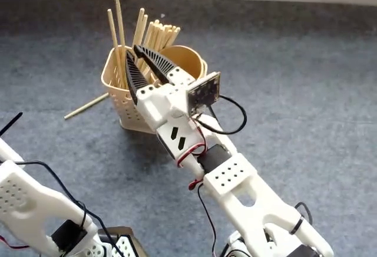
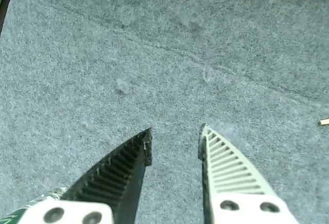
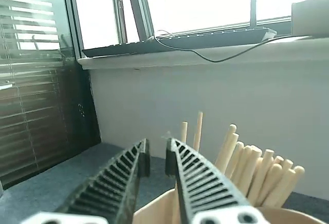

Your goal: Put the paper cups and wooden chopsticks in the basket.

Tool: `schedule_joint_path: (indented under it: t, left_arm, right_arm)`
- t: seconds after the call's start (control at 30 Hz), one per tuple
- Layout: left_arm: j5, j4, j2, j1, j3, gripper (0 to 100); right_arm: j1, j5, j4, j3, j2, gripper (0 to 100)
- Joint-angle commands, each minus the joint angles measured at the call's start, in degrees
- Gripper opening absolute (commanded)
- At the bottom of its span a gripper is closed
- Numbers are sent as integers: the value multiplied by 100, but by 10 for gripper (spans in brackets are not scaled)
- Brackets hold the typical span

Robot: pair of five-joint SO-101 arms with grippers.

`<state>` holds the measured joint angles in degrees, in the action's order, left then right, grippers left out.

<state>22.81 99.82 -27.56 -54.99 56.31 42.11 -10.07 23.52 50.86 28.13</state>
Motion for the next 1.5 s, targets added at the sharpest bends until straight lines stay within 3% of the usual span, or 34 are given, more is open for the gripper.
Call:
schedule_joint_path:
  t: [0.0,0.1,0.17,0.3,0.47,0.6,0.8,0.97,1.13,1.47]
  left_arm:
    - [44,-26,57,-127,40,178]
    - [44,-88,57,-92,48,178]
    - [44,-273,57,31,75,178]
    - [360,-563,57,743,48,178]
    - [1231,-114,-40,2123,-110,182]
    - [1741,-18,-365,2809,-215,182]
    - [2321,-97,-1068,3266,-180,183]
    - [2330,-229,-1604,3468,-180,183]
    - [2338,-202,-1877,3486,-189,183]
    - [2303,-9,-2976,3635,-180,183]
  right_arm:
    - [-277,-202,-4,-145,13,67]
    - [-602,-35,-40,-224,75,67]
    - [-822,651,-585,-374,233,67]
    - [-1015,2576,-3301,-1138,936,67]
    - [-1262,2743,-6941,-2404,2105,66]
    - [-1473,2778,-8602,-2853,2993,66]
    - [-1516,2787,-9859,-2844,3996,66]
    - [-2211,2875,-10844,-2316,4347,66]
    - [-2993,3534,-10888,-1262,4866,66]
    - [-3073,3578,-10897,611,6097,66]
